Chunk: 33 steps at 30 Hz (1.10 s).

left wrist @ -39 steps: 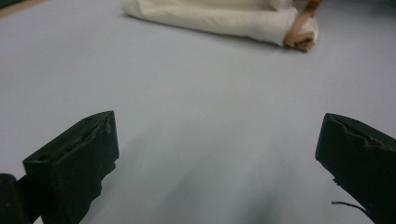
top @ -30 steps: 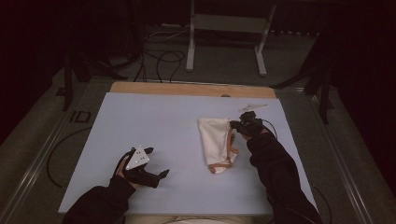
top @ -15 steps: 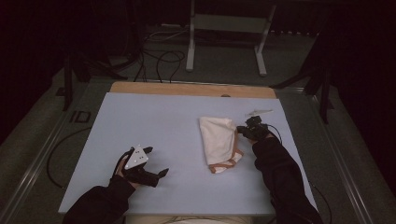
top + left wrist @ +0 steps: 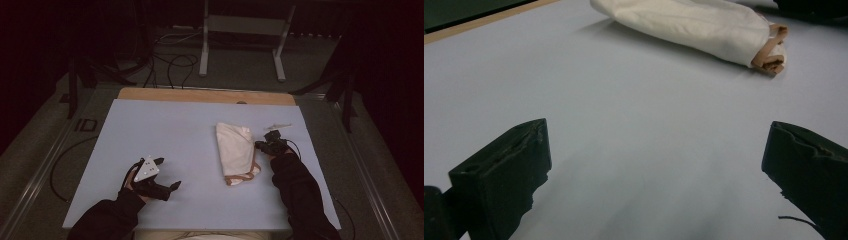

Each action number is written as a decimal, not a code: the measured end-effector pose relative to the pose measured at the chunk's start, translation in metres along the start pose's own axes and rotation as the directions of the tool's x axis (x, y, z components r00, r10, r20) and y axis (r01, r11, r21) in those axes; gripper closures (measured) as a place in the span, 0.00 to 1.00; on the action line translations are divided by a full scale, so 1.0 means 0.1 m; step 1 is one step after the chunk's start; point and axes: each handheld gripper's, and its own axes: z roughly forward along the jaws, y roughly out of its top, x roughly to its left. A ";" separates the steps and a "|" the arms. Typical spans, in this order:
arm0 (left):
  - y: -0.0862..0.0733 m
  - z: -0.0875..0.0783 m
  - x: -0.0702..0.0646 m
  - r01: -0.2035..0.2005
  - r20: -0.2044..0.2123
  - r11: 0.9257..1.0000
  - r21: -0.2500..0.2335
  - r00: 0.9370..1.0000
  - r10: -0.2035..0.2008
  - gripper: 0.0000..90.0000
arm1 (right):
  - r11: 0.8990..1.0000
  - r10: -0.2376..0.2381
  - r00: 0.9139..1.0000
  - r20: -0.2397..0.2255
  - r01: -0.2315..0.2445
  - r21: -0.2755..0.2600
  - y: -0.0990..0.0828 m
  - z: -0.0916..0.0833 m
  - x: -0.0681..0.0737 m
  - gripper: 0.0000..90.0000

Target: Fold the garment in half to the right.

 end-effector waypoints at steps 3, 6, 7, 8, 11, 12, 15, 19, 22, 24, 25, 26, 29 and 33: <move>0.00 -0.01 0.00 0.001 0.000 1.000 -0.004 1.000 -0.001 0.01 | 1.000 0.003 1.000 0.003 -0.003 -0.002 0.00 -0.02 -0.02 0.93; 0.00 0.00 0.00 0.002 0.002 1.000 -0.005 1.000 -0.002 0.01 | 1.000 0.004 1.000 0.010 -0.004 -0.019 0.05 -0.07 -0.03 0.88; 0.00 0.00 0.00 0.000 0.002 1.000 -0.004 1.000 0.000 0.01 | 1.000 0.004 1.000 0.014 -0.004 -0.026 0.08 -0.09 -0.04 0.86; 0.00 0.00 0.00 -0.001 0.003 1.000 -0.004 1.000 0.001 0.01 | 0.999 0.006 1.000 0.013 -0.005 -0.033 0.11 -0.11 -0.04 0.82; 0.00 0.00 -0.01 -0.005 0.007 1.000 -0.006 1.000 0.005 0.01 | 0.998 0.000 1.000 0.017 0.001 -0.060 0.22 -0.17 -0.05 0.75; 0.00 0.00 -0.01 -0.007 0.007 1.000 -0.005 1.000 0.007 0.01 | 0.998 0.004 1.000 0.010 -0.003 -0.068 0.26 -0.18 -0.06 0.73; 0.00 0.00 -0.01 -0.007 0.009 1.000 -0.010 1.000 0.007 0.01 | 0.995 0.011 1.000 -0.002 -0.011 -0.095 0.40 -0.19 -0.06 0.69; 0.00 0.00 -0.01 -0.010 0.015 1.000 -0.015 1.000 0.010 0.01 | 0.995 0.026 0.999 -0.035 -0.030 -0.099 0.58 -0.11 -0.05 0.65; 0.00 -0.01 -0.01 -0.015 0.017 1.000 -0.019 1.000 0.016 0.01 | 0.996 0.037 0.998 -0.052 -0.041 -0.083 0.67 0.01 -0.03 0.63; 0.00 -0.01 -0.02 -0.013 0.019 1.000 -0.023 1.000 0.013 0.01 | 0.997 0.035 0.998 -0.051 -0.039 -0.064 0.71 0.11 -0.01 0.63; 0.00 -0.01 -0.02 -0.012 0.020 1.000 -0.024 1.000 0.013 0.01 | 0.998 0.031 0.999 -0.042 -0.033 -0.049 0.72 0.17 0.00 0.62; 0.00 -0.01 -0.01 -0.013 0.020 1.000 -0.023 1.000 0.014 0.01 | 0.999 0.027 0.999 -0.034 -0.029 -0.038 0.73 0.21 0.01 0.61; 0.00 -0.02 -0.01 -0.015 0.024 1.000 -0.026 1.000 0.016 0.01 | 1.000 0.022 1.000 -0.010 -0.021 0.006 0.72 0.34 0.01 0.59; 0.00 -0.02 -0.01 -0.015 0.028 1.000 -0.026 0.999 0.016 0.01 | 0.999 0.002 1.000 0.004 -0.003 0.045 0.67 0.41 0.01 0.86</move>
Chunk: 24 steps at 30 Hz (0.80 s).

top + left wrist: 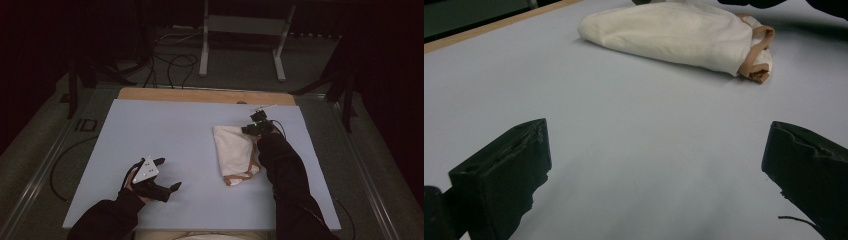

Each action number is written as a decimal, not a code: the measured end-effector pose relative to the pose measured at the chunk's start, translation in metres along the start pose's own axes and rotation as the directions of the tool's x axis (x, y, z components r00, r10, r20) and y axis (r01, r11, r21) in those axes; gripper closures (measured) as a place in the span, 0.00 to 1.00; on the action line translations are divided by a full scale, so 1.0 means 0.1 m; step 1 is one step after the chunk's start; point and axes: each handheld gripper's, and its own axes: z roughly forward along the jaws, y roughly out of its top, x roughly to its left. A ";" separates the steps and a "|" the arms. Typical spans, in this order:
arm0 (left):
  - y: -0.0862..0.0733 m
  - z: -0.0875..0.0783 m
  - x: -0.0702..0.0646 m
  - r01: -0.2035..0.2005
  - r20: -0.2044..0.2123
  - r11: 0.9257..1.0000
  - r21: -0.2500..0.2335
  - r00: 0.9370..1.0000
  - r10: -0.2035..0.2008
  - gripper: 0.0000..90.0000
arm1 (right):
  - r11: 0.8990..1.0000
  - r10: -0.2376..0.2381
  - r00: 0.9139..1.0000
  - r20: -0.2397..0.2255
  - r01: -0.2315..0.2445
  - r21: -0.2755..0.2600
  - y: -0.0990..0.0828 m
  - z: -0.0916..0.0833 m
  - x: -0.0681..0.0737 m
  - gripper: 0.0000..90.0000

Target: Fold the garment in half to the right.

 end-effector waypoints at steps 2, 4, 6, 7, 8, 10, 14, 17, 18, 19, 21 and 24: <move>0.00 0.00 0.00 0.002 0.001 1.000 -0.001 1.000 -0.002 0.01 | 1.000 -0.008 1.000 0.001 0.008 -0.011 -0.01 -0.01 0.00 1.00; 0.00 0.00 0.00 0.002 -0.001 1.000 -0.001 1.000 -0.002 0.01 | 0.999 -0.020 1.000 0.011 0.020 -0.034 0.00 -0.05 0.00 1.00; 0.00 0.00 0.00 0.003 -0.001 1.000 -0.002 1.000 -0.003 0.01 | 0.998 -0.031 0.999 0.027 0.033 -0.058 0.03 -0.09 0.02 1.00; 0.00 0.00 0.00 0.001 -0.001 1.000 -0.002 1.000 -0.001 0.01 | 0.997 -0.033 0.999 0.031 0.035 -0.069 0.04 -0.11 0.02 1.00; 0.00 0.00 0.00 0.000 0.000 1.000 -0.003 1.000 0.000 0.01 | 0.996 -0.037 0.999 0.030 0.040 -0.083 0.05 -0.13 0.03 1.00; 0.00 0.00 0.00 -0.001 0.000 1.000 -0.003 1.000 0.001 0.01 | 0.994 -0.058 0.996 0.065 0.064 -0.093 0.08 -0.17 0.04 1.00; 0.00 0.00 0.00 0.001 -0.002 1.000 -0.005 1.000 -0.001 0.01 | 0.991 -0.057 0.994 0.092 0.067 -0.114 0.10 -0.19 0.03 1.00; 0.00 0.00 0.00 0.003 -0.001 1.000 -0.007 1.000 -0.003 0.01 | 0.991 -0.041 0.992 0.118 0.055 -0.121 0.09 -0.19 -0.02 1.00; 0.00 0.00 0.00 0.003 -0.001 1.000 -0.007 1.000 -0.003 0.01 | 0.992 -0.023 0.996 0.089 0.034 -0.121 0.09 -0.18 -0.04 1.00; 0.00 0.00 0.00 0.003 0.000 1.000 -0.007 1.000 -0.003 0.01 | 0.993 -0.021 0.996 0.086 0.031 -0.114 0.08 -0.16 -0.05 1.00; 0.00 0.00 0.00 0.005 0.001 1.000 -0.006 1.000 -0.005 0.01 | 0.994 -0.006 0.998 0.058 0.013 -0.111 0.06 -0.13 -0.06 1.00; 0.00 0.00 0.00 0.006 0.001 1.000 -0.003 1.000 -0.006 0.01 | 0.991 0.023 1.000 0.009 -0.022 -0.133 0.06 -0.12 -0.06 0.79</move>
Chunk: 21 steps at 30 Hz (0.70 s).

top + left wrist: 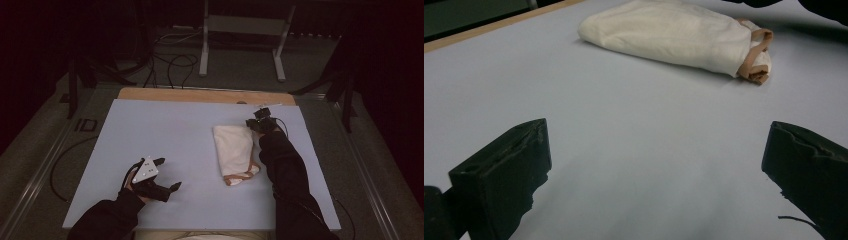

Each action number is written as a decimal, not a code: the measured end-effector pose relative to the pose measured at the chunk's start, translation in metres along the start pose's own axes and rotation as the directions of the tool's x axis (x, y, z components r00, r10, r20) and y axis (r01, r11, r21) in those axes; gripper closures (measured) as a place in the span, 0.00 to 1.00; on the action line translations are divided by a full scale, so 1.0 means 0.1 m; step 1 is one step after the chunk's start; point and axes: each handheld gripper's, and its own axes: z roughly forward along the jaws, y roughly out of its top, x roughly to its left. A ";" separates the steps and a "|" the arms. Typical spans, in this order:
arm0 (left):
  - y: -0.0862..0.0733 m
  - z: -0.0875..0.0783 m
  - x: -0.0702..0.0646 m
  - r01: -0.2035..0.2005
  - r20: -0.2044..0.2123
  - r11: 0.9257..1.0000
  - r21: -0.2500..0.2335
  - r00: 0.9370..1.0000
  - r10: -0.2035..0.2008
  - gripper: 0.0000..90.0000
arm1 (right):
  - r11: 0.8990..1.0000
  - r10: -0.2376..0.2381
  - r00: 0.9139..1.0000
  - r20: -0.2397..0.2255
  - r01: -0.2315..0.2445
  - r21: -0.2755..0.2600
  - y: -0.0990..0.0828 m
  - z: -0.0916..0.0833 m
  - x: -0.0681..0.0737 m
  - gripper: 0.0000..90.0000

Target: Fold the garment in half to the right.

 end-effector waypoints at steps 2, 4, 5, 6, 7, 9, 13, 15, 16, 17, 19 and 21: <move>0.00 0.00 0.00 -0.003 0.000 1.000 0.000 1.000 0.003 0.01 | 1.000 0.013 1.000 -0.022 -0.013 -0.005 0.00 0.01 0.01 0.69; 0.00 0.00 -0.01 -0.003 0.001 1.000 -0.001 1.000 0.003 0.01 | 1.000 0.012 0.999 -0.036 -0.012 0.011 0.00 0.03 0.02 0.68; 0.00 0.00 0.00 -0.002 0.001 1.000 0.000 1.000 0.002 0.01 | 1.000 0.002 1.000 -0.026 -0.002 0.022 -0.01 0.05 0.03 0.68; 0.00 0.00 0.00 -0.002 0.000 1.000 0.000 1.000 0.002 0.01 | 0.999 0.007 1.000 -0.030 -0.006 0.036 -0.01 0.06 0.03 0.69; 0.00 0.00 0.00 -0.001 0.000 1.000 0.000 1.000 0.001 0.01 | 0.999 0.011 0.999 -0.038 -0.009 0.043 -0.03 0.08 0.03 0.72; 0.00 0.00 0.00 0.000 0.001 1.000 -0.001 1.000 0.000 0.01 | 0.998 0.008 1.000 -0.028 -0.006 0.063 -0.04 0.11 0.03 0.78; 0.00 0.00 0.00 0.000 0.001 1.000 -0.001 1.000 0.000 0.01 | 0.996 -0.006 1.000 -0.029 0.008 0.093 -0.07 0.16 0.04 0.99; 0.00 0.00 0.00 0.000 0.001 1.000 -0.001 1.000 0.000 0.01 | 0.995 -0.030 0.999 -0.015 0.031 0.097 -0.06 0.16 0.05 1.00; 0.00 0.00 0.00 0.000 0.001 1.000 -0.002 1.000 0.000 0.01 | 0.995 -0.042 0.999 -0.005 0.042 0.090 -0.05 0.16 0.07 1.00; 0.00 0.00 0.00 0.000 0.001 1.000 -0.001 1.000 0.000 0.01 | 0.995 -0.049 0.999 0.006 0.048 0.082 -0.04 0.14 0.07 1.00; 0.00 0.00 0.00 0.001 0.001 1.000 -0.002 1.000 -0.001 0.01 | 0.997 -0.053 0.998 0.029 0.052 0.057 -0.01 0.11 0.08 1.00; 0.00 0.00 0.00 0.000 -0.001 1.000 -0.003 1.000 0.000 0.01 | 0.997 -0.060 0.997 0.049 0.058 0.047 0.02 0.08 0.08 1.00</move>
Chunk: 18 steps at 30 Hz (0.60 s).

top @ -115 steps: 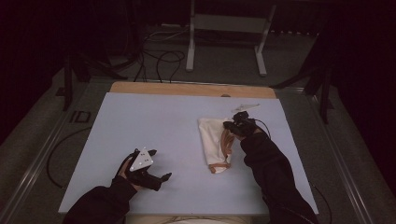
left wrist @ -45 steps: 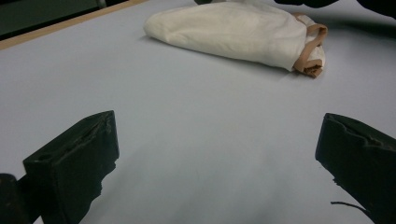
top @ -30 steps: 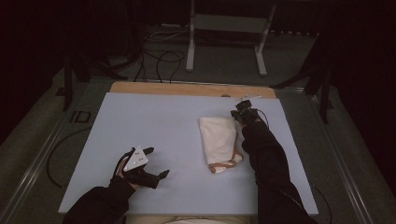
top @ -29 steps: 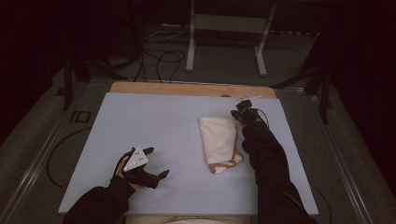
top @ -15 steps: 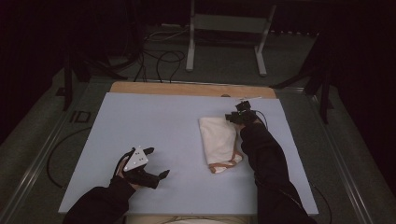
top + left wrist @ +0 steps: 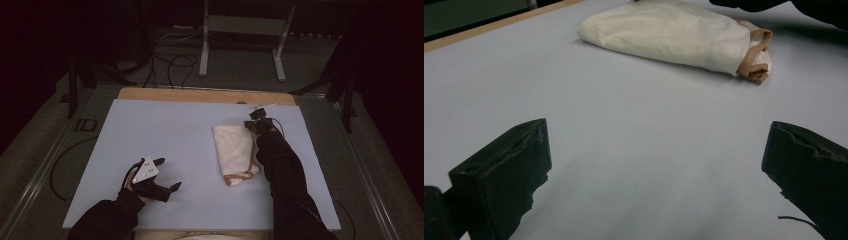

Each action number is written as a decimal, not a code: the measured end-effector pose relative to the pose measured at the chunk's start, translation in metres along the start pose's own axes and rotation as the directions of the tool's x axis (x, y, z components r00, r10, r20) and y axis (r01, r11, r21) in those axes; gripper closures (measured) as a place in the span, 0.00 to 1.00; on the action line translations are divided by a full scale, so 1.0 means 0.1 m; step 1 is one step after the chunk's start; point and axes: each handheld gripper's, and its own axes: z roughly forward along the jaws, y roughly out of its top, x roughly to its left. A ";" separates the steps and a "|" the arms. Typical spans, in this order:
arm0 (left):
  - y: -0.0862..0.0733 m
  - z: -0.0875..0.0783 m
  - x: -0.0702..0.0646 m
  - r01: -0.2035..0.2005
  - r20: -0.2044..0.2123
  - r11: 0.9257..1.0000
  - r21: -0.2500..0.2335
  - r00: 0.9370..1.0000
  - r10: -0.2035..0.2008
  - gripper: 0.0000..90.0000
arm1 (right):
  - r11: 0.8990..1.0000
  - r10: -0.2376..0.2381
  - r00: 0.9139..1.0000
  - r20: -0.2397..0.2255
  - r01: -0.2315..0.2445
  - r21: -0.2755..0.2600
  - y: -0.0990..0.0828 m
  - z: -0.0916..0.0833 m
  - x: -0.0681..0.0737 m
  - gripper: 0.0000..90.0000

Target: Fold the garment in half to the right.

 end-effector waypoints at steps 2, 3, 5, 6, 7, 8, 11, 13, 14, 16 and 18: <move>0.00 0.00 0.00 0.000 0.000 1.000 0.000 1.000 0.000 0.01 | 1.000 -0.012 1.000 0.005 0.012 -0.004 0.02 -0.01 0.00 1.00; 0.00 0.00 0.00 0.000 -0.001 1.000 0.000 1.000 0.000 0.01 | 1.000 -0.018 1.000 0.019 0.018 -0.006 0.02 -0.02 0.00 1.00; 0.00 0.00 0.00 0.000 0.001 1.000 -0.001 1.000 0.000 0.01 | 1.000 -0.010 1.000 0.023 0.011 -0.010 0.01 -0.01 -0.01 1.00; 0.00 0.00 0.00 0.000 -0.001 1.000 -0.001 1.000 0.000 0.01 | 1.000 -0.010 0.999 0.051 0.011 -0.009 0.01 -0.01 -0.02 1.00; 0.00 0.00 0.00 0.001 0.000 1.000 -0.003 1.000 -0.001 0.01 | 1.000 -0.010 0.998 0.061 0.011 -0.009 0.00 0.00 -0.03 1.00; 0.00 0.00 0.00 0.000 0.000 1.000 -0.002 1.000 0.000 0.01 | 1.000 0.012 1.000 0.026 -0.012 -0.007 -0.01 0.01 -0.05 1.00; 0.00 0.00 0.00 0.001 0.000 1.000 -0.001 1.000 -0.001 0.01 | 1.000 0.020 1.000 0.014 -0.020 -0.011 -0.04 0.04 -0.04 1.00; -0.01 0.00 0.01 -0.001 0.001 1.000 0.002 1.000 0.001 0.01 | 1.000 0.016 1.000 0.013 -0.016 -0.017 -0.05 0.05 -0.03 1.00; -0.01 0.00 0.00 -0.001 0.001 1.000 0.003 1.000 0.001 0.01 | 1.000 0.011 1.000 0.010 -0.010 -0.010 -0.06 0.06 -0.01 1.00; 0.00 0.00 0.00 -0.002 0.001 1.000 0.003 1.000 0.002 0.01 | 1.000 -0.009 1.000 0.019 0.008 0.013 -0.07 0.11 0.01 1.00; 0.00 0.00 0.00 -0.003 0.000 1.000 0.001 1.000 0.003 0.01 | 0.999 -0.016 1.000 0.023 0.015 0.034 -0.11 0.17 0.02 1.00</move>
